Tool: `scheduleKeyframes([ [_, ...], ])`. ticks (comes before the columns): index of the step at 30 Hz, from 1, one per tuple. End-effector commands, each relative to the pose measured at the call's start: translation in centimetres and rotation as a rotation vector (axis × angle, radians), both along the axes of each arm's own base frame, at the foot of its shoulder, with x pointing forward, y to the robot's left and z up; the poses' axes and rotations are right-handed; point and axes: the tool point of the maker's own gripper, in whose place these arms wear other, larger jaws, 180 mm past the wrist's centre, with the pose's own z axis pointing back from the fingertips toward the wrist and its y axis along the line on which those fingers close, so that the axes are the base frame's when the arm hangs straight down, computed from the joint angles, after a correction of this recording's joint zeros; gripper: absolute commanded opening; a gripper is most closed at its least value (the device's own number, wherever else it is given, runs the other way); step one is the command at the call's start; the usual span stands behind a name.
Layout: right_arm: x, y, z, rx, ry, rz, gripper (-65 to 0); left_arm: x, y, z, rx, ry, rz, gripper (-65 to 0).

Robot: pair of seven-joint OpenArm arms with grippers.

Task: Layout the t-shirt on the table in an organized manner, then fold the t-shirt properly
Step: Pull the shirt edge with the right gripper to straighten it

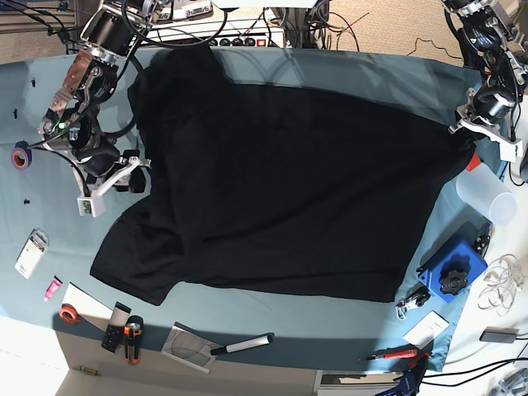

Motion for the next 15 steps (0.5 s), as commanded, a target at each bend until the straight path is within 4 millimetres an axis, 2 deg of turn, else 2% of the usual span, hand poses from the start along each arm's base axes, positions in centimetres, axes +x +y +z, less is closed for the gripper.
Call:
scheduleKeyframes([
  [1, 0.78, -0.64, 1.37, -0.033, -0.048, 0.009, -35.2, 0.71, 0.52, 1.25, 0.016, -0.047, 0.004, -65.0],
  [3, 0.55, -0.81, 1.21, -0.049, -0.046, 0.021, -30.4, 0.71, 0.53, 1.24, 0.016, -0.047, 0.005, -65.0],
  [12, 0.66, -0.78, 1.23, 0.008, -0.059, -0.037, -30.1, 0.73, 0.52, 1.25, 0.016, -0.048, 0.005, -65.0],
  [15, 0.67, 0.09, 1.18, 0.059, -0.070, -0.016, -30.2, 0.71, 0.52, 1.23, 0.016, -0.047, 0.005, -65.0],
])
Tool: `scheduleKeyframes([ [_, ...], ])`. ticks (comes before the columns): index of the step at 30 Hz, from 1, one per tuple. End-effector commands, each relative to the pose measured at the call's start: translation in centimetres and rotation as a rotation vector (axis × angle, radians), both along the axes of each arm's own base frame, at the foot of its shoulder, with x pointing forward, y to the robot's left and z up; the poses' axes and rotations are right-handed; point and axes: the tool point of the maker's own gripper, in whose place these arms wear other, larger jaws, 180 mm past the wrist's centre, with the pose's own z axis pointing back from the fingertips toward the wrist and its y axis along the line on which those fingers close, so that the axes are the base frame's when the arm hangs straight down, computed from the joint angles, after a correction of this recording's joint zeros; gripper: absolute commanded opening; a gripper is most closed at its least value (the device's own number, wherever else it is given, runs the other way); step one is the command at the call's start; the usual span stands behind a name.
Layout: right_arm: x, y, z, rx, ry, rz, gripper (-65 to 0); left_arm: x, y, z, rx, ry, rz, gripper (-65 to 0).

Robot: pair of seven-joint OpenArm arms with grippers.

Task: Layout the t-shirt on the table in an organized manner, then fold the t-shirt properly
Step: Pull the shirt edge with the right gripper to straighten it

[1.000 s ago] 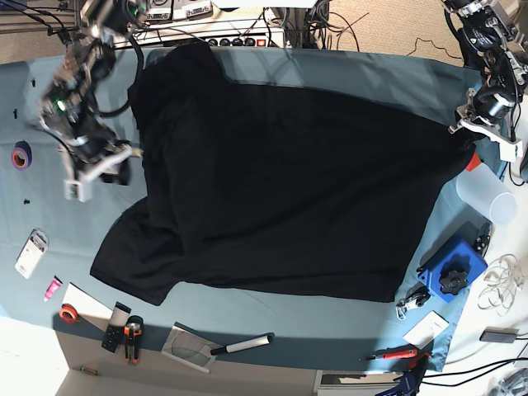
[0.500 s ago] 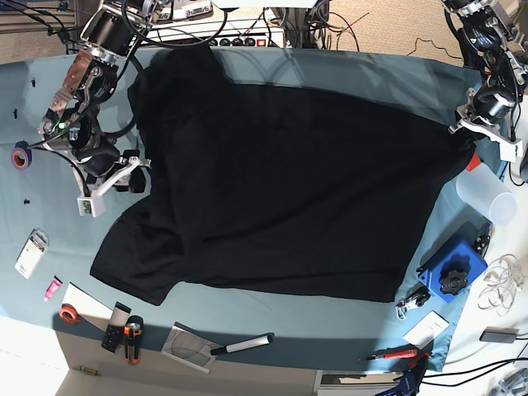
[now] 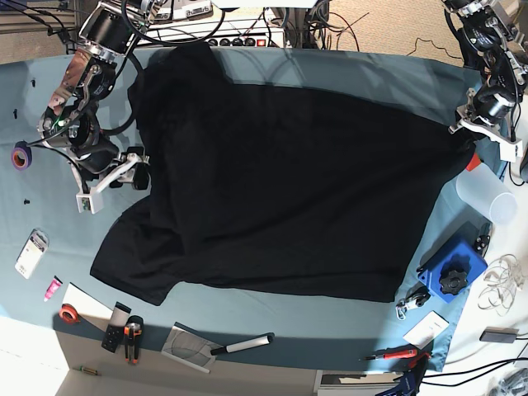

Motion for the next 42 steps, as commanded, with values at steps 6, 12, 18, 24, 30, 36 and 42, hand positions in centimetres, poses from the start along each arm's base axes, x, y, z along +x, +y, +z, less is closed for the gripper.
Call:
scheduleKeyframes([
  [6, 0.3, 1.0, -0.5, 0.071, -0.020, 0.034, -30.2, 0.7, 0.5, 1.3, 0.016, -0.048, 0.005, -65.0],
  [12, -0.7, 4.0, -3.8, 0.114, 0.070, 0.147, -30.2, 0.8, 0.6, 1.4, 0.017, -0.055, 0.010, -65.0],
  [18, -0.5, 6.9, -3.2, 0.184, 0.073, 0.228, -48.4, 0.9, 0.7, 1.4, 0.019, -0.061, 0.013, -65.0],
  [24, -0.9, 4.9, -0.8, 0.100, 0.055, 0.217, -65.0, 0.9, 0.7, 1.4, 0.019, -0.061, 0.013, -65.0],
  [30, -2.0, -0.2, 6.9, -0.097, -0.124, 0.094, -65.0, 1.0, 0.8, 1.6, 0.021, -0.070, 0.018, -65.0],
  [36, -5.7, -3.1, 12.2, -0.197, -0.265, -0.009, -65.0, 1.2, 0.9, 1.7, 0.023, -0.083, 0.025, -65.0],
  [42, -10.3, -3.9, 11.0, -0.154, -0.216, -0.014, -65.0, 1.2, 1.0, 1.8, 0.025, -0.090, 0.030, -65.0],
])
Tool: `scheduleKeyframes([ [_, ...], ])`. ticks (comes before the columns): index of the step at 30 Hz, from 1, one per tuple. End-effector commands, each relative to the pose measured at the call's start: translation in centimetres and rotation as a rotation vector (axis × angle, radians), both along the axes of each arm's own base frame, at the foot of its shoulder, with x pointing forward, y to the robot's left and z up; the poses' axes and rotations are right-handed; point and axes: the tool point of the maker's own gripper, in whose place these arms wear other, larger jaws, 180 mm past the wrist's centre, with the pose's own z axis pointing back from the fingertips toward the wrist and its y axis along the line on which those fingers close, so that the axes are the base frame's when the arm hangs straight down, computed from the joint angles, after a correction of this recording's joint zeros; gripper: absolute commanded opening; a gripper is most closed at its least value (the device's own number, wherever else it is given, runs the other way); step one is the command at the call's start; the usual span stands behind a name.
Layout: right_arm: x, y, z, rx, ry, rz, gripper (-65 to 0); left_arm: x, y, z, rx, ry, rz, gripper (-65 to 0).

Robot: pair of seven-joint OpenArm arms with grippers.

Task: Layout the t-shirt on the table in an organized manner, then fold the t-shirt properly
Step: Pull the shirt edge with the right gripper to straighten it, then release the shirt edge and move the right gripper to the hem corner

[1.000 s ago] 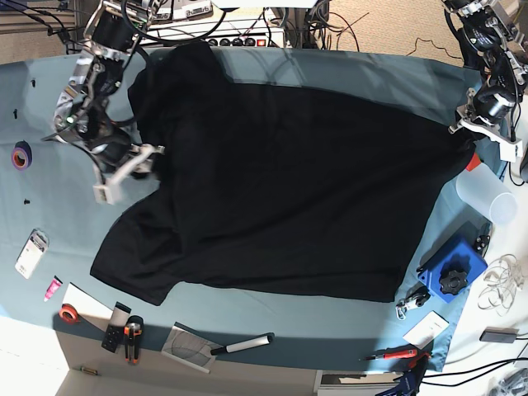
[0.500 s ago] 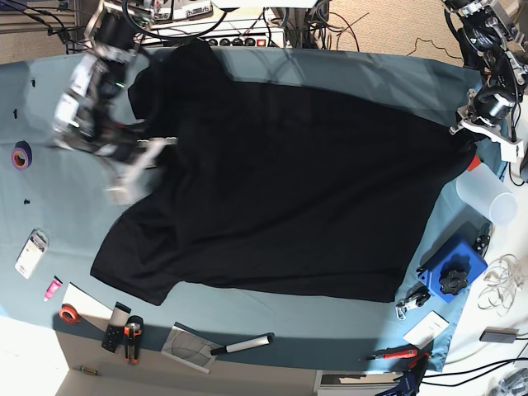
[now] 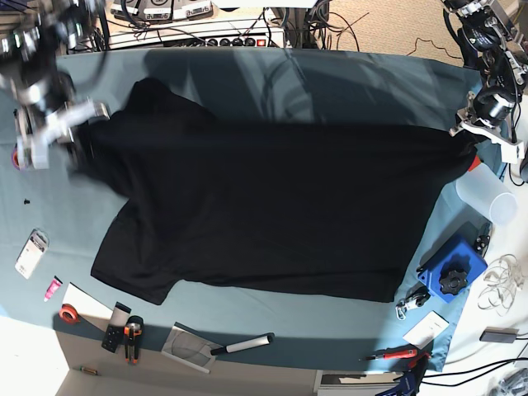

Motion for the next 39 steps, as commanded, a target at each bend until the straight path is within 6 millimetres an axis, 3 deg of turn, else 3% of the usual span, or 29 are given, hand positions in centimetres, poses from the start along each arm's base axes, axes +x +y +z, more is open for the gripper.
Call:
scheduleKeyframes([
  [1, -0.3, -0.1, 0.8, -0.016, -0.029, 0.011, -65.0, 0.7, 0.8, 1.3, 0.025, -0.048, 0.010, -65.0],
  [8, -4.4, 0.9, -0.3, 0.052, 0.041, 0.068, -65.0, 0.7, 0.8, 1.4, 0.026, -0.049, 0.012, -65.0],
  [12, -6.4, 0.5, -1.8, 0.025, 0.133, 0.058, -65.0, 0.7, 0.8, 1.4, 0.026, -0.050, 0.012, -65.0],
  [18, -6.7, -0.3, -2.2, -0.013, 0.164, 0.035, -65.0, 0.7, 0.8, 1.4, 0.026, -0.050, 0.012, -65.0],
  [21, -7.2, -0.3, -2.5, -0.012, 0.181, 0.036, -49.9, 0.7, 0.8, 1.3, 0.026, -0.049, 0.012, -65.0],
  [23, -7.1, -0.4, -2.4, -0.017, 0.181, 0.039, -45.4, 0.7, 0.8, 1.4, 0.026, -0.050, 0.012, -65.0],
  [31, -6.3, -1.8, -0.7, -0.079, 0.156, 0.068, -45.4, 0.7, 0.8, 1.3, 0.026, -0.049, 0.012, -65.0],
  [33, -6.6, -3.0, -0.5, -0.115, 0.162, 0.028, -45.4, 0.7, 0.8, 1.4, 0.026, -0.050, 0.012, -65.0],
  [39, -2.6, -8.2, 2.2, -0.244, -0.018, -0.223, -45.5, 0.7, 0.8, 1.4, 0.026, -0.050, 0.012, -65.0],
])
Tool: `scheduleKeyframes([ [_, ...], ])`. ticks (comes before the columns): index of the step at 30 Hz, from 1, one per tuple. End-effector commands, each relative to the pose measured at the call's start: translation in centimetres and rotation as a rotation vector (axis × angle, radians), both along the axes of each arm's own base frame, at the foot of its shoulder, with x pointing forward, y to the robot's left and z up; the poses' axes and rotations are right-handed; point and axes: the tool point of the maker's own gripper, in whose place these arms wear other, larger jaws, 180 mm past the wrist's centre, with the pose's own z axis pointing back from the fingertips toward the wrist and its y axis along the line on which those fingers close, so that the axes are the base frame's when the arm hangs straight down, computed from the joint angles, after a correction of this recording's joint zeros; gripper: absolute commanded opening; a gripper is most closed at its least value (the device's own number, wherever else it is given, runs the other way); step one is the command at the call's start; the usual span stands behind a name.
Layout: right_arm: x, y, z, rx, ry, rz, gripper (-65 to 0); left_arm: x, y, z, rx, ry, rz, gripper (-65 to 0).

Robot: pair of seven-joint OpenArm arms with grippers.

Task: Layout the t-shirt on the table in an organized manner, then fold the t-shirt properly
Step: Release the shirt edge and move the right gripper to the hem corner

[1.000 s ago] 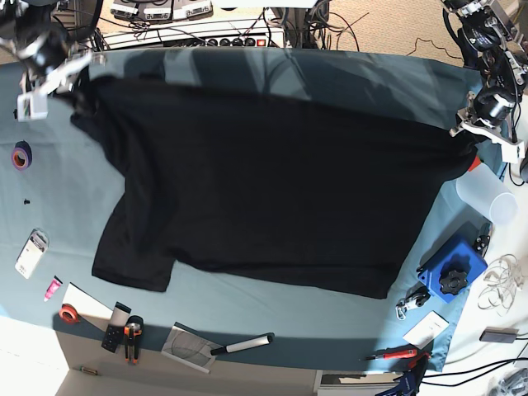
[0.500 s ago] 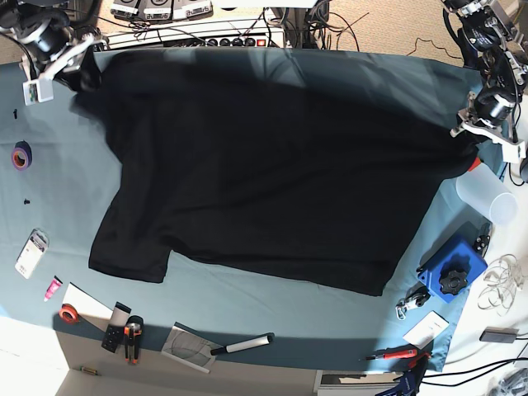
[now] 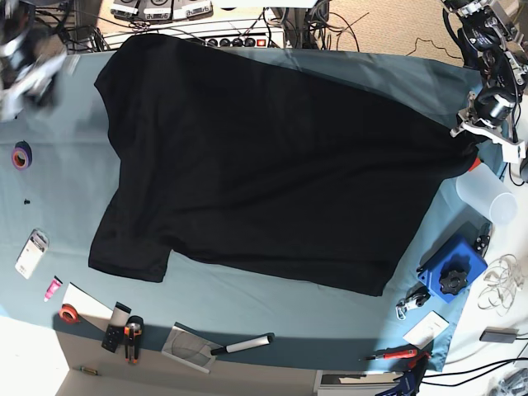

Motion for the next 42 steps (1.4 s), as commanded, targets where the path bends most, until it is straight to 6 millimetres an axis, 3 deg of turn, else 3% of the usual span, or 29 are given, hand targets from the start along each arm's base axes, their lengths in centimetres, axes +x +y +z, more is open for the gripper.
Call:
scheduleKeyframes([
  [1, 1.1, -0.2, 0.7, 0.003, -0.044, 0.007, -45.5, 0.7, 0.6, 1.4, 0.019, -0.050, 0.004, -65.0],
  [4, 4.6, 0.9, -0.8, 0.111, -0.086, 0.045, -45.5, 0.7, 0.6, 1.3, 0.020, -0.049, 0.004, -65.0],
  [11, 12.2, 1.9, -9.0, 0.233, 0.016, 0.022, -45.5, 0.7, 0.6, 1.3, 0.019, -0.049, 0.004, -65.0],
  [17, 16.3, 4.7, -10.9, 0.297, 0.073, 0.075, -45.5, 0.7, 0.6, 1.4, 0.019, -0.050, 0.004, -65.0],
  [21, 17.7, 5.6, -12.3, 0.251, 0.147, 0.063, -45.5, 0.7, 0.6, 1.4, 0.019, -0.051, 0.005, -65.0],
  [26, 16.8, 5.7, -15.9, 0.168, 0.296, 0.026, -45.5, 0.7, 0.6, 1.4, 0.018, -0.050, 0.004, -65.0],
  [29, 16.6, 6.6, -17.0, 0.165, 0.334, 0.051, -45.5, 0.7, 0.6, 1.4, 0.018, -0.050, 0.004, -65.0],
  [31, 16.7, 6.9, -17.2, 0.160, 0.340, 0.062, -48.1, 0.7, 0.6, 1.4, 0.018, -0.051, 0.004, -65.0],
  [34, 17.0, 6.4, -16.8, 0.120, 0.342, 0.058, -65.0, 0.8, 0.6, 1.5, 0.015, -0.056, 0.004, -65.0],
  [37, 18.8, 4.7, -14.9, 0.017, 0.296, 0.044, -65.0, 0.9, 0.5, 1.6, 0.004, -0.065, 0.003, -65.0],
  [42, 23.6, 2.3, -8.5, -0.063, 0.098, 0.028, -65.0, 0.9, 0.4, 1.7, -0.001, -0.068, 0.003, -65.0],
])
